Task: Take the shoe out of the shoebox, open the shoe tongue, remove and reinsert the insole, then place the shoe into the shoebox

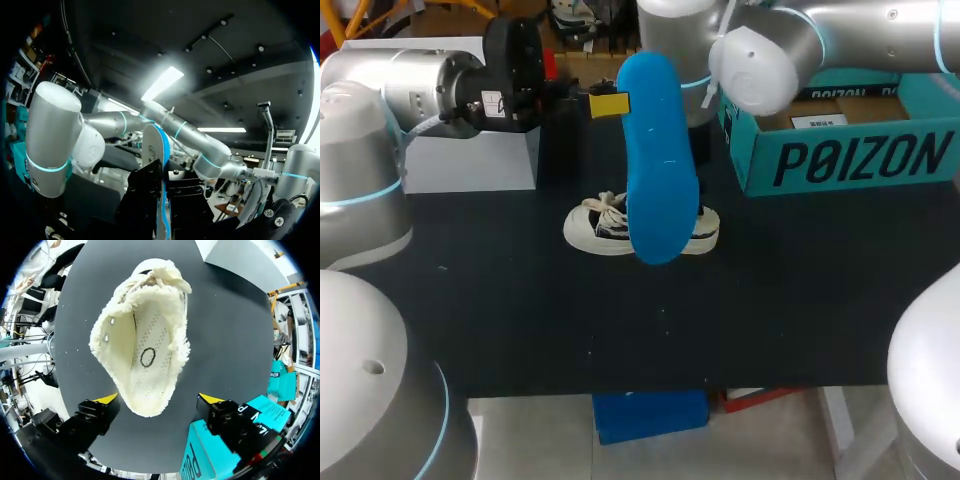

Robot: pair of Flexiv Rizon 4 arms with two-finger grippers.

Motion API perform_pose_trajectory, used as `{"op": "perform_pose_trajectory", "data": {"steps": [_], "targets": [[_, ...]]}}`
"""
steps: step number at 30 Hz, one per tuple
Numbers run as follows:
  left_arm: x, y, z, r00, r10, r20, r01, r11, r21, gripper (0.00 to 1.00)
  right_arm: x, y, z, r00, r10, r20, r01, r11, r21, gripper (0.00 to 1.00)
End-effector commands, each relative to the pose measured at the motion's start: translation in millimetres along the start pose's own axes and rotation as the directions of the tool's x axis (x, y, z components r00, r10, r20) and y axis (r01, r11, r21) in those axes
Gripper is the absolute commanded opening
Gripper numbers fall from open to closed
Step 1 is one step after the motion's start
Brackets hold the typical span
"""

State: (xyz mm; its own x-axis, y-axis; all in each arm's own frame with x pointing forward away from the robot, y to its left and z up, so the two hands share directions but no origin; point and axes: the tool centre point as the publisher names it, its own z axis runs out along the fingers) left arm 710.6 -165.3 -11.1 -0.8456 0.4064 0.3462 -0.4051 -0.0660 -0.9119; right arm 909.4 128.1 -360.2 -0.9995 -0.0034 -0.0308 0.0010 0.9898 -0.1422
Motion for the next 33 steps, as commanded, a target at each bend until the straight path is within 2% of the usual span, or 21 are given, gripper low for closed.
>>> {"op": "perform_pose_trajectory", "data": {"steps": [1, 6, 10, 13, 15, 17, 22, 28, 33], "targets": [[0.5, 1, 1, 1.0, 0.002, 0.005, -0.002, 1.0, 0.002, 0.0, -0.2, 4.0, 0, 1.0, 0.003, 0.0, -0.003, 0.986, 0.169, 1.0], [0.5, 1, 1, 1.0, 0.002, 0.005, -0.002, 1.0, 0.002, 0.0, 1.3, 2.1, 1, 1.0, 0.012, 0.005, -0.013, 0.987, 0.16, 1.0], [0.5, 1, 1, 1.0, 0.002, 0.005, -0.002, 1.0, 0.002, 0.0, 2.1, -1.6, 0, 1.0, 0.027, 0.011, -0.029, 0.992, 0.123, 1.0], [0.5, 1, 1, 1.0, 0.002, 0.005, -0.002, 1.0, 0.002, 0.0, 2.1, -4.5, 0, 0.999, 0.028, 0.019, -0.03, 0.99, 0.135, 1.0], [0.5, 1, 1, 1.0, 0.002, 0.005, -0.002, 1.0, 0.002, 0.0, 3.5, -4.0, -2, 0.999, 0.037, 0.021, -0.038, 0.995, 0.092, 1.0], [0.5, 1, 1, 1.0, 0.002, 0.005, -0.002, 1.0, 0.002, 0.0, 3.5, -6.1, -2, 0.999, 0.033, 0.029, -0.036, 0.995, 0.091, 1.0], [0.5, 1, 1, 1.0, 0.002, 0.005, -0.002, 1.0, 0.002, 0.0, 4.4, -8.3, -3, 0.998, 0.043, 0.039, -0.044, 0.999, 0.025, 1.0], [0.5, 1, 1, 1.0, 0.002, 0.005, -0.002, 1.0, 0.002, 0.0, 7.0, -9.9, -3, 0.998, 0.042, 0.044, -0.043, 0.999, 0.006, 1.0], [0.5, 1, 1, 1.0, 0.002, 0.005, -0.002, 1.0, 0.002, 0.0, 8.2, -12.2, -3, 0.997, 0.05, 0.053, -0.046, 0.996, -0.072, 1.0]]}}
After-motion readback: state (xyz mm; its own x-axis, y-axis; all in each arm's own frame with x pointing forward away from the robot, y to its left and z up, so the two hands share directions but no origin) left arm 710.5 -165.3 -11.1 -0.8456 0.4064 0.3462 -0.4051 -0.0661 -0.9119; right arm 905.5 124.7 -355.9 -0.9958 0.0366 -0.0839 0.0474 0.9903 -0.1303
